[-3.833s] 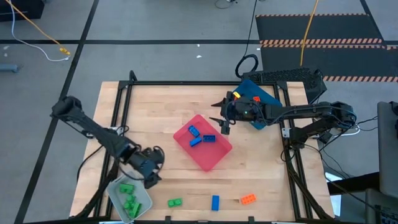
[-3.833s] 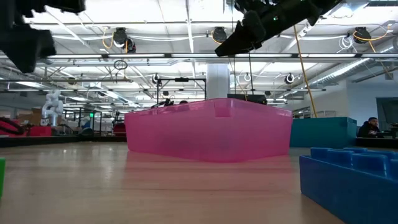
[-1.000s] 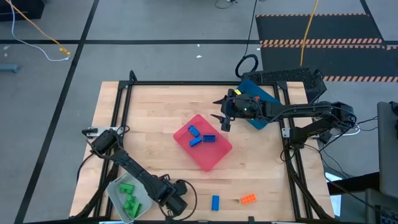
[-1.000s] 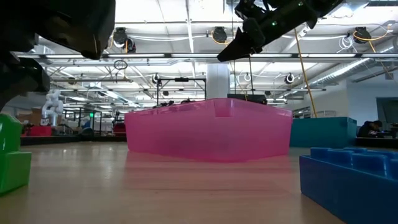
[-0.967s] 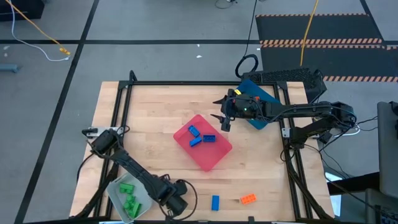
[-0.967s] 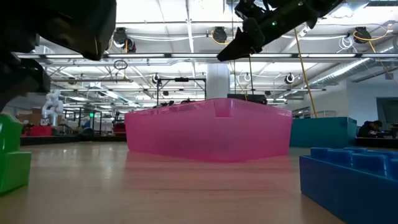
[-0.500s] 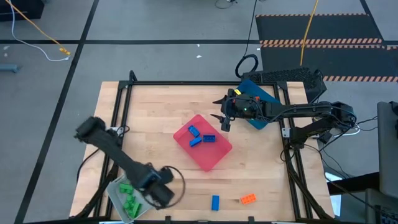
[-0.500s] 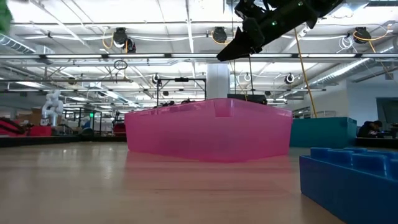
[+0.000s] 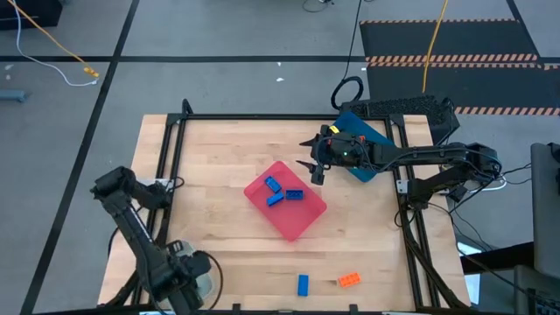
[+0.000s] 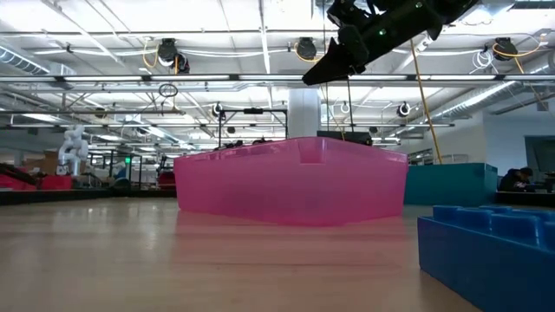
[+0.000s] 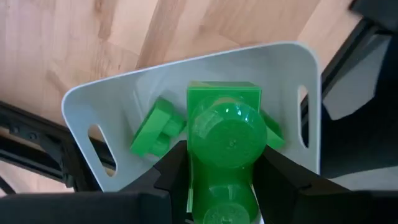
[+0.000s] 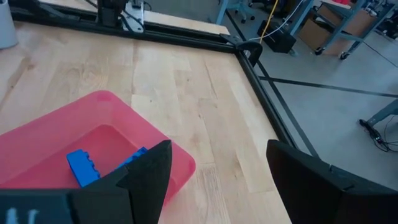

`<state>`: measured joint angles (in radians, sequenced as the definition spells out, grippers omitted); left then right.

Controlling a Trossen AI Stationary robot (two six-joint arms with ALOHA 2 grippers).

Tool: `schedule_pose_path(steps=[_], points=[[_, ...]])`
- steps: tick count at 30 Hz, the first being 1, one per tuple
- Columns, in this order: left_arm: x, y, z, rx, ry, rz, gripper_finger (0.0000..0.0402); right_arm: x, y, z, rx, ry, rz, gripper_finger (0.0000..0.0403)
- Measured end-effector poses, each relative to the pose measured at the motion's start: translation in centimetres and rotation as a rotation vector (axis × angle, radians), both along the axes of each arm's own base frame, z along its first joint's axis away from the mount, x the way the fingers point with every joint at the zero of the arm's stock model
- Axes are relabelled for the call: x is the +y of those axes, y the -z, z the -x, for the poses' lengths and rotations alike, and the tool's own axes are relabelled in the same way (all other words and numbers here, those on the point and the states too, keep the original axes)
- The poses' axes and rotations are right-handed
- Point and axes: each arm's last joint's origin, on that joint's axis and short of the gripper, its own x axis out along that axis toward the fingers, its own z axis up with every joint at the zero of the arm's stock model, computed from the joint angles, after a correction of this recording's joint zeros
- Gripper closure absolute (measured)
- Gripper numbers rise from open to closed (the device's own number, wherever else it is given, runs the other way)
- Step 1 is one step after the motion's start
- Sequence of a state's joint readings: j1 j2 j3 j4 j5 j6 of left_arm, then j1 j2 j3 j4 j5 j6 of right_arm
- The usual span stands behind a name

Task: Sort & place blocks by color
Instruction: Put the green game piece into the gray bin, then put the orange game piece into the blue bin

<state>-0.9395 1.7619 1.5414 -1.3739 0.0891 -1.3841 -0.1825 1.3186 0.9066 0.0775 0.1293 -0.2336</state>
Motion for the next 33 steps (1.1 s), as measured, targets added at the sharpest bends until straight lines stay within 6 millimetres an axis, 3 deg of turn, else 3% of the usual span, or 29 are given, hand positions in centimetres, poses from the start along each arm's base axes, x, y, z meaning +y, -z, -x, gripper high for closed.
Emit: schedule_pose_path(steps=[4,12,17,22,33], points=[[-0.3,1.2,0.0,0.044,-0.007,-0.066,0.0261,0.0,-0.1,0.0,-0.010,0.003,-0.005,0.0145],[-0.7,2.2,-0.2,0.106,-0.014,-0.074,0.0138,0.0,-0.1,0.0,-0.011,0.005,-0.009,0.0145],[0.0,2.0,-0.5,0.128,-0.023,-0.085,0.0102,0.0,-0.1,0.0,-0.011,0.004,-0.009,0.0145],[2.1,1.2,-1.7,0.091,0.011,-0.160,0.0110,0.0,-0.1,0.0,-0.009,0.004,-0.009,0.0145],[9.0,-1.8,-6.0,-0.304,0.027,-0.476,0.0177,0.5,1.5,0.9,0.177,0.004,-0.058,0.0145]])
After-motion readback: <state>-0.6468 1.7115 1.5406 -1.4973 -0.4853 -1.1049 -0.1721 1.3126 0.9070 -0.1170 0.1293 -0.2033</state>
